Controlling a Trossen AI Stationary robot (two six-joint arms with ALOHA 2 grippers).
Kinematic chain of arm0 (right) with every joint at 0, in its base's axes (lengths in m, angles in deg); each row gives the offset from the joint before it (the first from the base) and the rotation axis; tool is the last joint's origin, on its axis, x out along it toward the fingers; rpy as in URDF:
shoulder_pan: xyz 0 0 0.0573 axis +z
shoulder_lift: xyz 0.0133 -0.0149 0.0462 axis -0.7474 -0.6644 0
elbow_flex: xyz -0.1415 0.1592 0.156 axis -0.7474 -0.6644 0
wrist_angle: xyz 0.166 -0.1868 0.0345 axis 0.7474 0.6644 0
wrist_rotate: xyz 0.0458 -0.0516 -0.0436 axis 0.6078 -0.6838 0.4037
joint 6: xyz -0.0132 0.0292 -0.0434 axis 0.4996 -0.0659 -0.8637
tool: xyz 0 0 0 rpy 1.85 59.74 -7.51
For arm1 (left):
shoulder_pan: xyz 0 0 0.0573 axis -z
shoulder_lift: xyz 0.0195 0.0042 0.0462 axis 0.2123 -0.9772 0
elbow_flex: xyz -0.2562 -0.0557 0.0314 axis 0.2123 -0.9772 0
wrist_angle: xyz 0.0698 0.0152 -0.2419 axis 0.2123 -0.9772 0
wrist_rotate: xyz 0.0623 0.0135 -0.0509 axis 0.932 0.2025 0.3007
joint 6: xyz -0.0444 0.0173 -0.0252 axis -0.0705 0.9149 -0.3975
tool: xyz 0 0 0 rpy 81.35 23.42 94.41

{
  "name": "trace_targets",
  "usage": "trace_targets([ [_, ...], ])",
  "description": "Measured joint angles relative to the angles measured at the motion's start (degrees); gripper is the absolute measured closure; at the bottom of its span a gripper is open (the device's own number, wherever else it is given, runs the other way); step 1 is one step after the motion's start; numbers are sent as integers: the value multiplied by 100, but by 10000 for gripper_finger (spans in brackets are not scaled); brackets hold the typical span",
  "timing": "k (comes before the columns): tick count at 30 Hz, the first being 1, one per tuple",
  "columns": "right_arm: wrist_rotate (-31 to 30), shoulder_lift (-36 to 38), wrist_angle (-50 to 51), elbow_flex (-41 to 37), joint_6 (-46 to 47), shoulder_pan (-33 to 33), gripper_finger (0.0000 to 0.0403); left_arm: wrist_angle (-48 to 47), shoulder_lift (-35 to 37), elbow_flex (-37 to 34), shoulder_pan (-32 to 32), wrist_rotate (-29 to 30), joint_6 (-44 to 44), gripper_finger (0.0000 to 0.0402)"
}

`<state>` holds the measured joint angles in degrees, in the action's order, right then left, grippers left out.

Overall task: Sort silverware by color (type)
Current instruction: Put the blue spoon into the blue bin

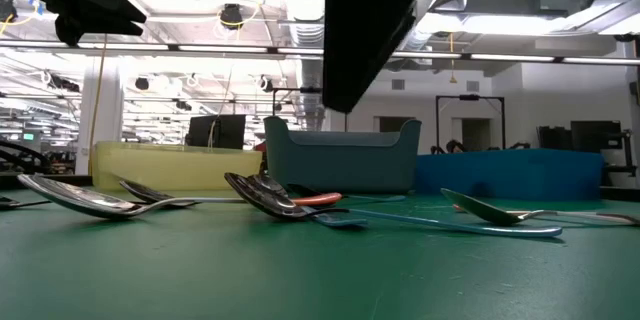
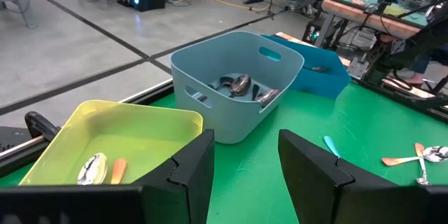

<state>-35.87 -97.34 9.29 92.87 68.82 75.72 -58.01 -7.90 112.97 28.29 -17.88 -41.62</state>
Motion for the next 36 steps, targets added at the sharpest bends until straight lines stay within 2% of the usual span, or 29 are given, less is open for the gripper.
trace_targets([
  [5, 20, 873, -1320, -1663, 325, 7, 179, -3, -1, 0, 0, 94, 0, 258],
  [8, 243, 1209, -2015, -2530, 481, 5, 179, -1, 0, 0, 0, 256, 0, 258],
  [13, 546, 1371, -2803, -3399, 271, -13, 179, 1, 0, 0, 0, 541, -42, 258],
  [25, 657, 1245, -3382, -3726, 48, -173, 184, -1, 0, 0, -1, 575, -123, 258],
  [30, 922, 1245, -3403, -3726, 53, -356, 215, -1, 0, 0, 0, 579, -125, 258],
  [36, 940, 1245, -3383, -3726, 11, -445, 254, -76, 0, 0, 0, 570, -125, 258],
])
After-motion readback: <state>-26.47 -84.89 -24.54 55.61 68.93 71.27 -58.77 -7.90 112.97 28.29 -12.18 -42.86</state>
